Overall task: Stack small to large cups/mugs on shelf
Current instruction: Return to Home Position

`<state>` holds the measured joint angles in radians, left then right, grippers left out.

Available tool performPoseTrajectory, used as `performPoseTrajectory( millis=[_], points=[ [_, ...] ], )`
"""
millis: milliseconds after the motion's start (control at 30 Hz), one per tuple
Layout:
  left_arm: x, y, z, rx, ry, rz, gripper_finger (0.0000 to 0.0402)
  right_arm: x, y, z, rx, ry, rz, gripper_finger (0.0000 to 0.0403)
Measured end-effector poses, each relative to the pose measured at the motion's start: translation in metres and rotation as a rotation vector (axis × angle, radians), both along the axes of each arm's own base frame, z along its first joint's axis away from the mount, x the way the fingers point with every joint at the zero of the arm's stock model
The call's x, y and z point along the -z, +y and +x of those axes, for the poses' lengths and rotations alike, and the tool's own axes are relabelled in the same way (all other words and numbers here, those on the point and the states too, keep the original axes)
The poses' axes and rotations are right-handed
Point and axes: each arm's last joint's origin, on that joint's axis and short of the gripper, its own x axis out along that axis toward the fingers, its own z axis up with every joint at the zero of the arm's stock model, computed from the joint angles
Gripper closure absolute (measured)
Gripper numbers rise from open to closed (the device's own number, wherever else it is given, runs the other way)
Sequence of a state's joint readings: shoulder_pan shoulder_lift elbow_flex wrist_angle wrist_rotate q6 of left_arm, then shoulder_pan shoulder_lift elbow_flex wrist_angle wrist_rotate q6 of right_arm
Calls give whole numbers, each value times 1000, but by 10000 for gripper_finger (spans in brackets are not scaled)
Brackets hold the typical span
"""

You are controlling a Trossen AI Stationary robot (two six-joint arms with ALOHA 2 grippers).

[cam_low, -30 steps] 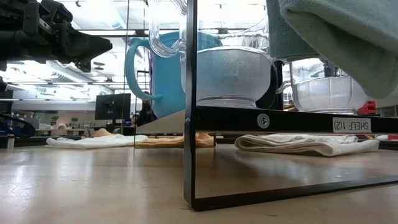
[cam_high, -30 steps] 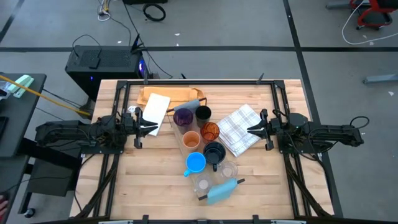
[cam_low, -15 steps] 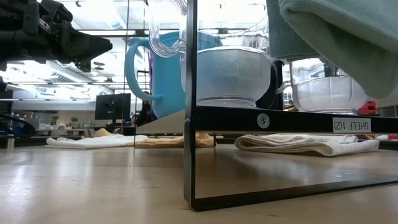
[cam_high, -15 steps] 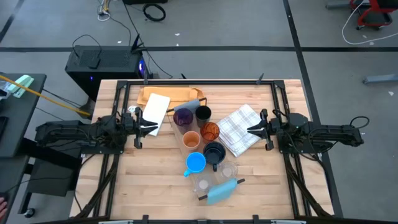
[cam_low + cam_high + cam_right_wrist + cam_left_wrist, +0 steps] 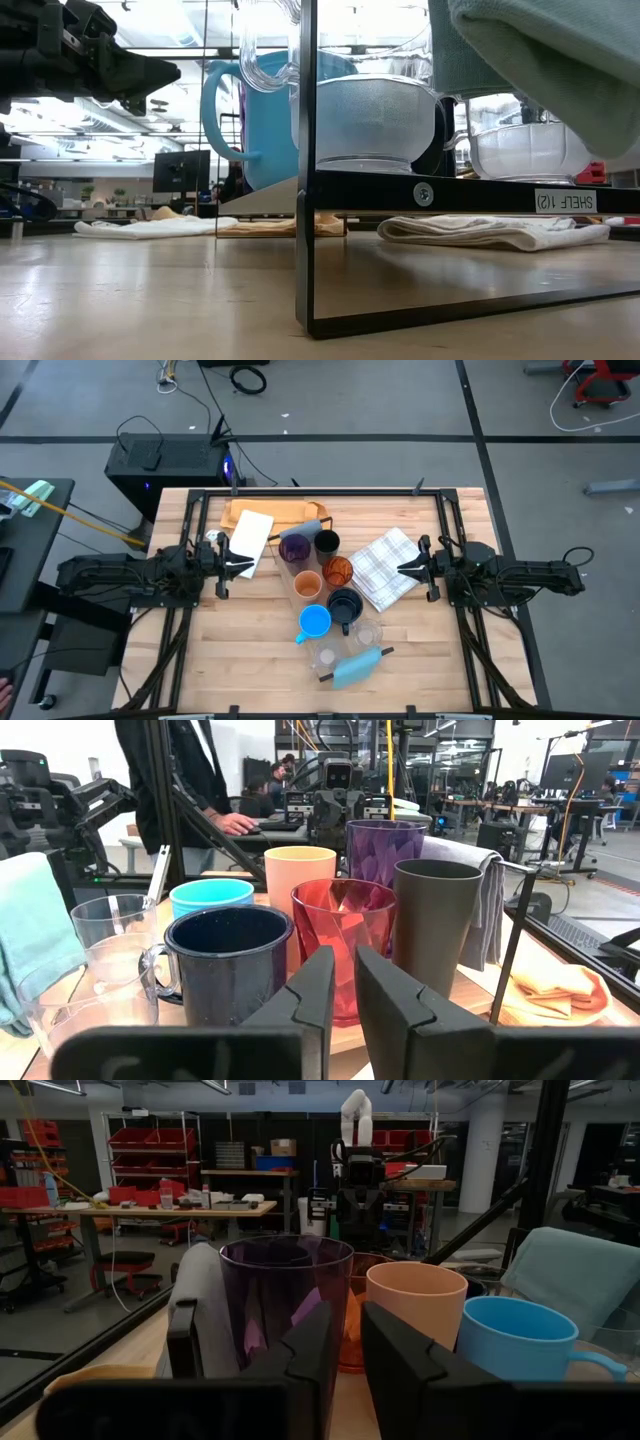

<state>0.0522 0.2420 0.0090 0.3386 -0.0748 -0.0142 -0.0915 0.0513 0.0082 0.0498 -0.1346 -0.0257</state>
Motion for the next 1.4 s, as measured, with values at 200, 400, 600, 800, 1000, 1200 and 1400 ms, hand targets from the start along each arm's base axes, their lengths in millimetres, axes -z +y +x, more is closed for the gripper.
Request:
performPoseTrajectory(
  millis=[200, 400, 600, 800, 1000, 1200, 1400],
  points=[
    [0, 0, 0, 0, 0, 0, 330, 0, 0, 0, 0, 0, 0, 351],
    [0, 0, 0, 0, 0, 0, 338, 0, 0, 0, 0, 0, 0, 352],
    [0, 0, 0, 0, 0, 0, 341, 0, 0, 0, 0, 0, 0, 352],
    [0, 0, 0, 0, 0, 0, 333, 0, 0, 0, 0, 0, 0, 351],
    [0, 0, 0, 0, 0, 0, 333, 0, 0, 0, 0, 0, 0, 351],
    [0, 0, 0, 0, 0, 0, 341, 0, 0, 0, 0, 0, 0, 350],
    [0, 0, 0, 0, 0, 0, 338, 0, 0, 0, 0, 0, 0, 352]
  ],
)
